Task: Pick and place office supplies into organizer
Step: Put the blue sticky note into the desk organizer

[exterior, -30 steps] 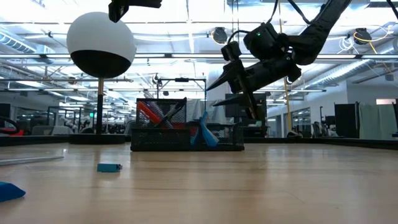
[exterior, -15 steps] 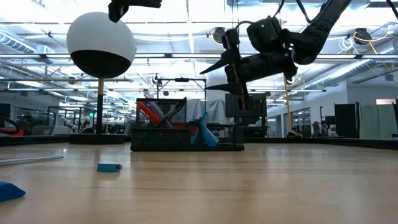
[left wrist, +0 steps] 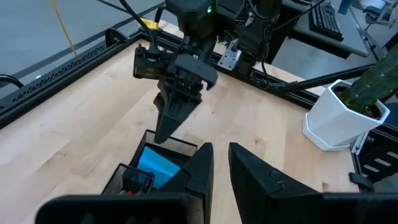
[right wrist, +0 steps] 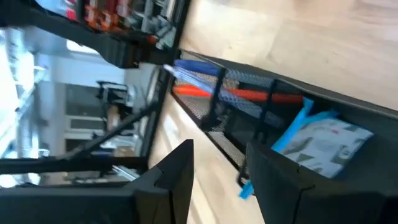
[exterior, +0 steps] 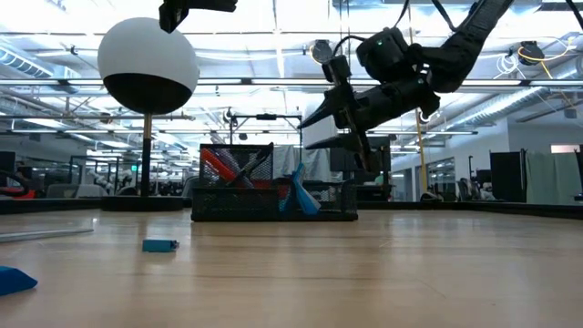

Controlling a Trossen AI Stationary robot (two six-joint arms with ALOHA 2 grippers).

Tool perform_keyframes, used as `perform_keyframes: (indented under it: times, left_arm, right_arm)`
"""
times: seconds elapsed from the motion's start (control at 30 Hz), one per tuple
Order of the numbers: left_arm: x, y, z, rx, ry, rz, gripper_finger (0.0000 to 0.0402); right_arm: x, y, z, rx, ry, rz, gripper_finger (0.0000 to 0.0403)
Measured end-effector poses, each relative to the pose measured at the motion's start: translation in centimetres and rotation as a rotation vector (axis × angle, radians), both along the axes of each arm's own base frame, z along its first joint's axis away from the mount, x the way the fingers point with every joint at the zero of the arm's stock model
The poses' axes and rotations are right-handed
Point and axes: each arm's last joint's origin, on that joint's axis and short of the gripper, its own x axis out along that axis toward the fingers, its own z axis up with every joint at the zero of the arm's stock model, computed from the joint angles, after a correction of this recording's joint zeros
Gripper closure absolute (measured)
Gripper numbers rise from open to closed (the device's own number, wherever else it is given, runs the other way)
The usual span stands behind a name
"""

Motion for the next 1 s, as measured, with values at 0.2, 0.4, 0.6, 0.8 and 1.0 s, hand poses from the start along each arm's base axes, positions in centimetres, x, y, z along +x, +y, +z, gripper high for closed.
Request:
perform_keyframes:
  times: [0.2, 0.4, 0.6, 0.8, 1.0]
  left_arm:
    - [0.0, 0.1, 0.0, 0.0, 0.0, 0.005, 0.0346]
    - [0.0, 0.2, 0.0, -0.001, 0.0, 0.007, 0.0346]
    - [0.0, 0.1, 0.0, -0.014, -0.003, 0.012, 0.0346]
    - [0.0, 0.1, 0.0, -0.013, 0.0, 0.011, 0.0346]
    - [0.0, 0.1, -0.1, -0.013, 0.007, 0.01, 0.0346]
  right_arm:
    - [1.3, -0.2, 1.7, -0.207, 0.058, 0.173, 0.0264]
    - [1.9, -0.4, 3.0, -0.456, 0.11, 0.304, 0.0264]
    - [2.0, 0.3, 2.9, -0.605, 0.108, 0.392, 0.0264]
    - [2.7, 1.2, 1.7, -0.674, 0.123, 0.463, 0.0264]
    - [4.3, 1.6, 1.4, -0.712, 0.111, 0.507, 0.0264]
